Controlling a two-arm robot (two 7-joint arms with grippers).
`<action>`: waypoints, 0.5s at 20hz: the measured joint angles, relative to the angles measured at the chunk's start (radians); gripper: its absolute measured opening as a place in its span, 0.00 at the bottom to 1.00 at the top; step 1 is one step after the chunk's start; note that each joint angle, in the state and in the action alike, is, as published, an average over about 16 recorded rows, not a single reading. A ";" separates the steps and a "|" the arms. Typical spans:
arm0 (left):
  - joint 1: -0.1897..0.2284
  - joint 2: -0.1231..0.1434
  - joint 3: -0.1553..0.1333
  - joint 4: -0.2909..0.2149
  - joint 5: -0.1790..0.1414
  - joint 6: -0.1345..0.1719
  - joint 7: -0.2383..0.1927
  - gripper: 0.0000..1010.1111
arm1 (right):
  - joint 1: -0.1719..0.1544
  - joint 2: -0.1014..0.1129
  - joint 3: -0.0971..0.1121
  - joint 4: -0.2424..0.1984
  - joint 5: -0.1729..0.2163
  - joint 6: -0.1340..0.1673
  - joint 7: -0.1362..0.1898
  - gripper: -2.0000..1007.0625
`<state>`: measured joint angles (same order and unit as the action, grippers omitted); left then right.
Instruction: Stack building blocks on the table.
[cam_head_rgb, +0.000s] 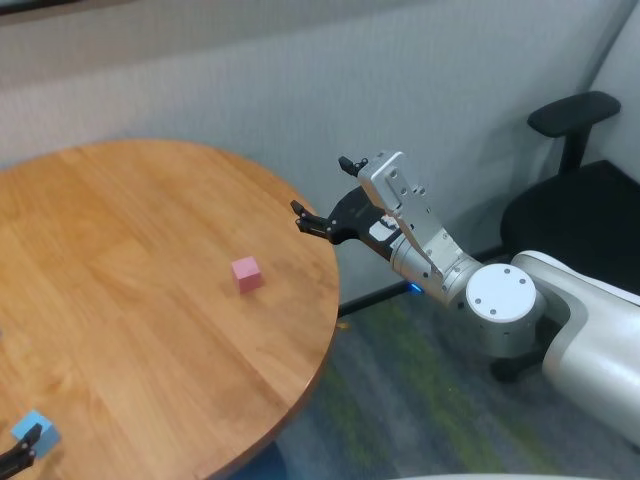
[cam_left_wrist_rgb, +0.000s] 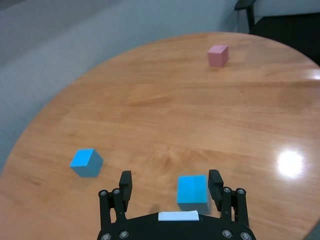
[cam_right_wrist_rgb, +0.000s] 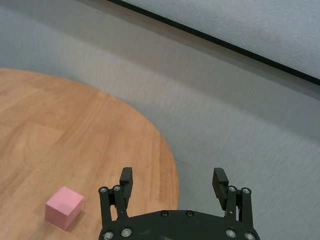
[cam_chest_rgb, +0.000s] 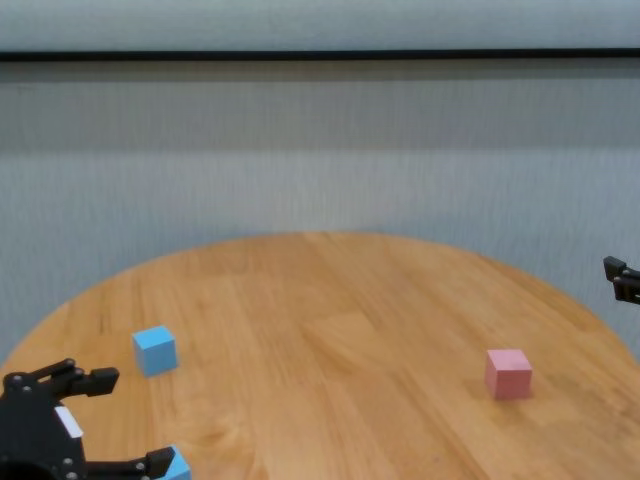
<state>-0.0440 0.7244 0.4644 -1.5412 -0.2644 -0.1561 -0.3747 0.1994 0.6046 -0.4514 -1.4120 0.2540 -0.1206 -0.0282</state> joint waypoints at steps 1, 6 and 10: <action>0.001 -0.001 -0.001 -0.002 -0.001 0.000 -0.006 0.99 | 0.000 0.000 0.000 0.000 0.000 0.000 0.000 1.00; 0.002 -0.006 -0.002 -0.005 0.003 0.001 -0.033 0.99 | 0.000 0.000 0.000 0.000 0.000 0.000 0.000 1.00; -0.001 -0.015 0.003 0.002 0.014 0.002 -0.050 0.99 | 0.000 0.000 0.000 0.000 0.000 0.000 0.000 1.00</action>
<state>-0.0448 0.7092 0.4670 -1.5388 -0.2505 -0.1537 -0.4247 0.1994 0.6046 -0.4514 -1.4120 0.2540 -0.1206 -0.0282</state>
